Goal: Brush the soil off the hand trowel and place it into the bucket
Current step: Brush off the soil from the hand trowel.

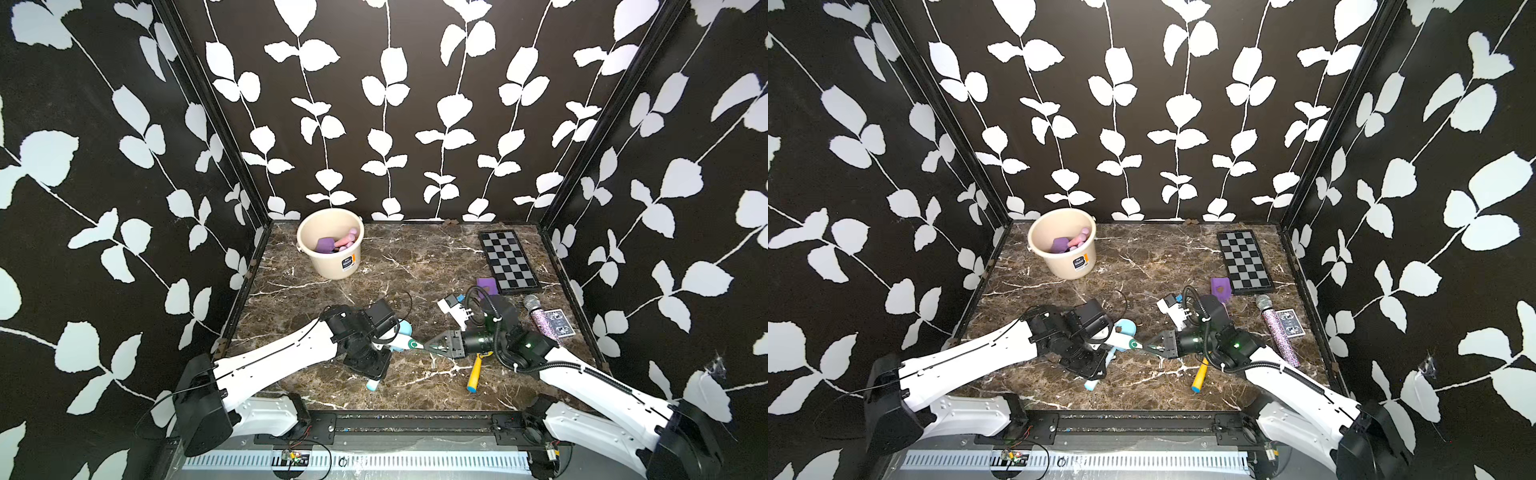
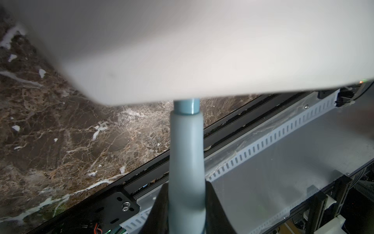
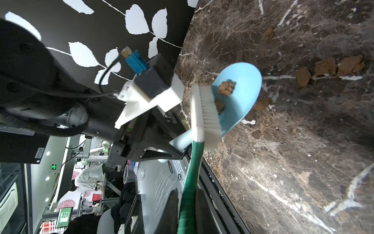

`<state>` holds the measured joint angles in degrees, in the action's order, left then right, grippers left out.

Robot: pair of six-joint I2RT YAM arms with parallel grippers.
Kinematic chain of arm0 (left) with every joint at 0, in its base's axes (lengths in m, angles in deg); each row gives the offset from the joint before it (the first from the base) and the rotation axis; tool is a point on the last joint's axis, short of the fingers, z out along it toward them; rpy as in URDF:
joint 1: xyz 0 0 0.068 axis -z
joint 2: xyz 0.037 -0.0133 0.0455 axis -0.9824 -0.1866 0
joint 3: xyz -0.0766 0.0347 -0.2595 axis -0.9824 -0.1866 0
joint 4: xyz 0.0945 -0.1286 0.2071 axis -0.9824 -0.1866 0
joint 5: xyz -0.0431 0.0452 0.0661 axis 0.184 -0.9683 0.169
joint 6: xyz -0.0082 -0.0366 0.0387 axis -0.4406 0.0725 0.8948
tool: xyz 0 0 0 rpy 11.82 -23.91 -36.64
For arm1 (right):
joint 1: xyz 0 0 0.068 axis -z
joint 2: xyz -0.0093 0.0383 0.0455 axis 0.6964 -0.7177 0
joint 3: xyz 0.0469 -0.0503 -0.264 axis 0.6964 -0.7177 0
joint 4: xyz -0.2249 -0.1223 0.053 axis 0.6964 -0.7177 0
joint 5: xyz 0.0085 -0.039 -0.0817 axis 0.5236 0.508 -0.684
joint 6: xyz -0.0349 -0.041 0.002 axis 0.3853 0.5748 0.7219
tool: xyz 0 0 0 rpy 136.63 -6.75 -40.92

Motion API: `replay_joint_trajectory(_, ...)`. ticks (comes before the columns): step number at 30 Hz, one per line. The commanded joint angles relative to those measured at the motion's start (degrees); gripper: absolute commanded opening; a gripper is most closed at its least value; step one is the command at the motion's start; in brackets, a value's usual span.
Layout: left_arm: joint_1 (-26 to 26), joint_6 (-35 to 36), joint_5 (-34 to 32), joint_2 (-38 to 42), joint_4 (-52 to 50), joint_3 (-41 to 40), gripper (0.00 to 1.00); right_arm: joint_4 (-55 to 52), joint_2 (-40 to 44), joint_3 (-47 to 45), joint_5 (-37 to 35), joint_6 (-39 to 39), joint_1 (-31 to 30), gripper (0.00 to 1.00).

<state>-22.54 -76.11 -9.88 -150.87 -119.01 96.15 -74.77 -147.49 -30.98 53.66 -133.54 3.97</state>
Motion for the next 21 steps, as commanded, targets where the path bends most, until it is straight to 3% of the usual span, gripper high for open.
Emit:
replay_joint_trajectory(1, -1.0, 2.6, 1.7, 1.0, 1.1, 0.2, 0.00, -1.9, -1.4, 2.5, -10.4, 0.7, -0.4, 0.00)
replay_joint_trajectory(6, -1.7, 2.7, -1.2, 0.0, -2.7, 0.8, 0.00, -5.5, -1.6, 2.6, -17.4, 0.3, -0.5, 0.00)
replay_joint_trajectory(21, -1.7, 2.8, 0.4, -1.3, -3.5, -1.5, 0.00, -8.3, 3.3, 2.6, -23.3, 2.2, -0.4, 0.00)
